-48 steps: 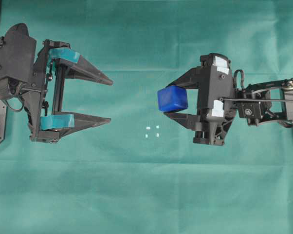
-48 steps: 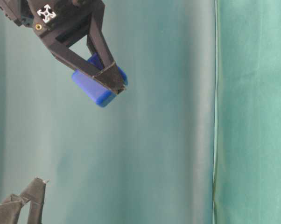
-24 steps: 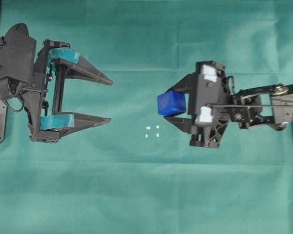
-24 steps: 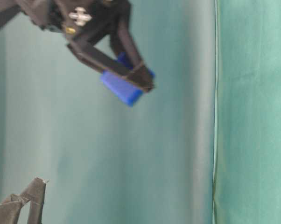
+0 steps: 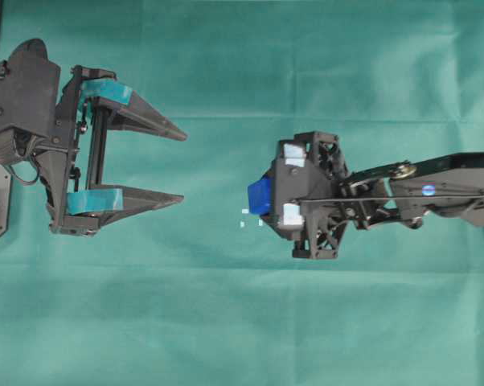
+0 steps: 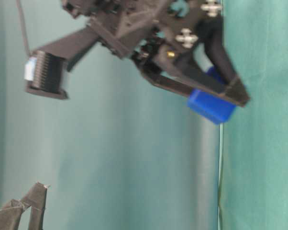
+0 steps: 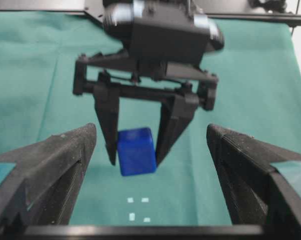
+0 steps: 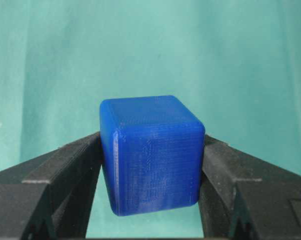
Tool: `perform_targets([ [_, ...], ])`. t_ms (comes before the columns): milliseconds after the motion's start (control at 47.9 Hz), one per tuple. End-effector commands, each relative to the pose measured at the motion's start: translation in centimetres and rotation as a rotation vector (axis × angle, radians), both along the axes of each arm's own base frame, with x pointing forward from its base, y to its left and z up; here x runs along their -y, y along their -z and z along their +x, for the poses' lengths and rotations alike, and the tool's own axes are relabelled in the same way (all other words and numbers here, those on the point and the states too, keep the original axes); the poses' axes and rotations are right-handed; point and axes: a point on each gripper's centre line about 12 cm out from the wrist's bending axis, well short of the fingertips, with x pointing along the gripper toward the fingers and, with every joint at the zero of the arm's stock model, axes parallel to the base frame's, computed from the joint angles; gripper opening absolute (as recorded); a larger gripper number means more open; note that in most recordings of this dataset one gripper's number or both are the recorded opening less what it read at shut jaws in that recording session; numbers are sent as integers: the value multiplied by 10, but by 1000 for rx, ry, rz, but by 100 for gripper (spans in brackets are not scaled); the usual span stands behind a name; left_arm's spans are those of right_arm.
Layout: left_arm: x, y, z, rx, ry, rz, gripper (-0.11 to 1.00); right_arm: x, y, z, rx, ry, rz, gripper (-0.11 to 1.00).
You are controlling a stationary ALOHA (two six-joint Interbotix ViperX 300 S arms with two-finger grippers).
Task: Handover the blue block to the right arm after grasping it with the left arm, then place it in the designated position.
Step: 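Lower the cube with the right gripper toward the table center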
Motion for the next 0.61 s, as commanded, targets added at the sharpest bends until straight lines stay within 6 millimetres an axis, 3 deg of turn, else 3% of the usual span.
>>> perform_targets([
  [0,1,-7,0,23,3,-1,100,-3,-1,5,25,-9,19,57],
  [334,1,-7,2,20,3,-1,100,-6,38,16,-13,-4,73,57],
  [585,1,-7,2,20,3,-1,100,-7,53,23,-17,-15,89,57],
])
